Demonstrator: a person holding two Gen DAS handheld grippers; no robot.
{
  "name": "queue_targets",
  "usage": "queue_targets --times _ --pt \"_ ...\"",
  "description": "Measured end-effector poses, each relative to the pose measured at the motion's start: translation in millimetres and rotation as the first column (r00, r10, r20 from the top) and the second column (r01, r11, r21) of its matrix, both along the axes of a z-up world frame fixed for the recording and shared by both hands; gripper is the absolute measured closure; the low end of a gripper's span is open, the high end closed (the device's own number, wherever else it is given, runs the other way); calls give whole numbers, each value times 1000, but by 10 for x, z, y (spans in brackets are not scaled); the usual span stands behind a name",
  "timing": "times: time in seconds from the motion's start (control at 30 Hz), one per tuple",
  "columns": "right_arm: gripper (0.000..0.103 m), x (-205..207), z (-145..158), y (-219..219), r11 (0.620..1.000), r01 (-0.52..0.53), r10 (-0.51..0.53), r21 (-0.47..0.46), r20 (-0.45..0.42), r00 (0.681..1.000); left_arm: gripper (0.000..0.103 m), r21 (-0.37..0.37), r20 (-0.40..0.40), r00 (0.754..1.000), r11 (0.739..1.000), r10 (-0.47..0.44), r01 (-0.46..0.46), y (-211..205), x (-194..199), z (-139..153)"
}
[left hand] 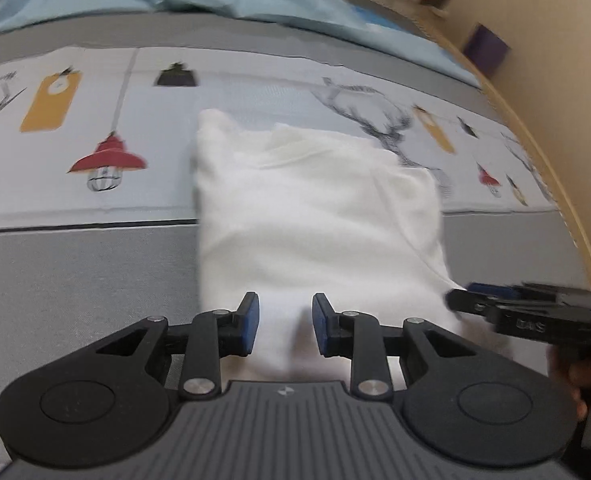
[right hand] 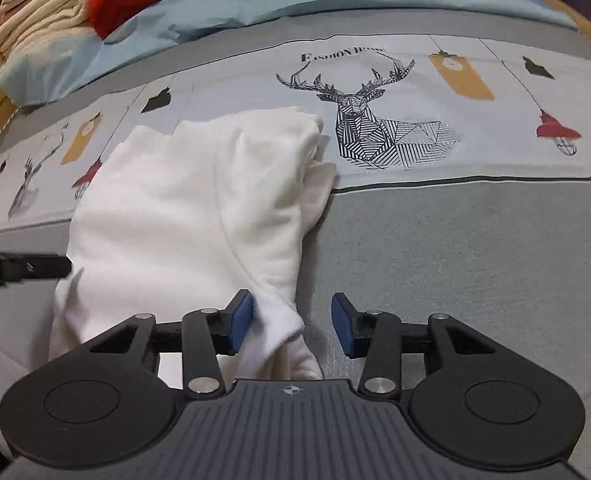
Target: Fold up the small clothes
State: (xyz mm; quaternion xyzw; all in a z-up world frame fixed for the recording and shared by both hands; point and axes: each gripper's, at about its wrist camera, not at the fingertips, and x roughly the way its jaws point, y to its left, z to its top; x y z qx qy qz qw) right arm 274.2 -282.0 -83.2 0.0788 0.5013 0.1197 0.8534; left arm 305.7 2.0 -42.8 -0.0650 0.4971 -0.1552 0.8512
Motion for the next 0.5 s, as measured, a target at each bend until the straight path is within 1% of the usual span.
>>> queue_targets --times 0.03,0.07,0.1,0.13,0.17,0.2,0.23,0.27,0.3,0.33,0.37,0.4,0.43,0.47,0.5 --pt "58 -12 -36 11 1000 -16 16 -20 -15 1000 72 49 -19 1000 999 -22 23 -49 -24 -47" --pt "57 -30 -57 32 999 -21 20 -40 -25 999 72 131 -61 997 990 -46 54 -152 -23 -164" --pt "54 -42 -67 39 998 -15 12 -63 -36 999 72 201 -106 992 975 -72 92 -206 -62 -279" --pt "54 -64 -52 43 996 2 -5 -84 -40 999 71 271 -142 986 954 -90 126 -253 -111 -359" --pt "54 -84 -32 58 994 20 -23 -104 -34 999 66 325 -140 985 935 -104 145 -273 -184 -356" --pt "54 -140 34 51 993 32 -35 -118 -23 999 66 346 -116 987 927 -109 143 -276 -252 -265" --pt "54 -196 130 30 991 45 -45 -125 1 999 65 348 -88 991 929 -103 128 -260 -310 -145" --pt "54 -266 248 11 990 60 -56 -127 33 998 59 328 -43 996 940 -82 92 -216 -388 35" --pt "54 -336 353 -6 990 72 -64 -124 65 996 45 306 -7 998 951 -55 55 -167 -453 182" --pt "54 -416 480 -25 990 87 -76 -112 102 992 38 280 37 999 960 -12 1 -103 -554 361" --pt "54 -514 610 -39 990 103 -90 -94 137 986 25 266 72 997 963 21 -39 -64 -642 491" --pt "53 -636 740 -45 991 113 -99 -74 171 980 19 245 121 991 966 49 -78 -27 -787 642" --pt "52 -742 832 -51 991 117 -103 -60 195 975 18 221 167 984 970 64 -100 -7 -948 767" --pt "49 -868 919 -39 992 118 -104 -48 222 970 18 202 197 977 973 76 -116 -22 -1073 879" --pt "43 -996 985 -24 993 113 -100 -41 249 963 17 181 221 971 975 88 -129 -27 -1210 944"
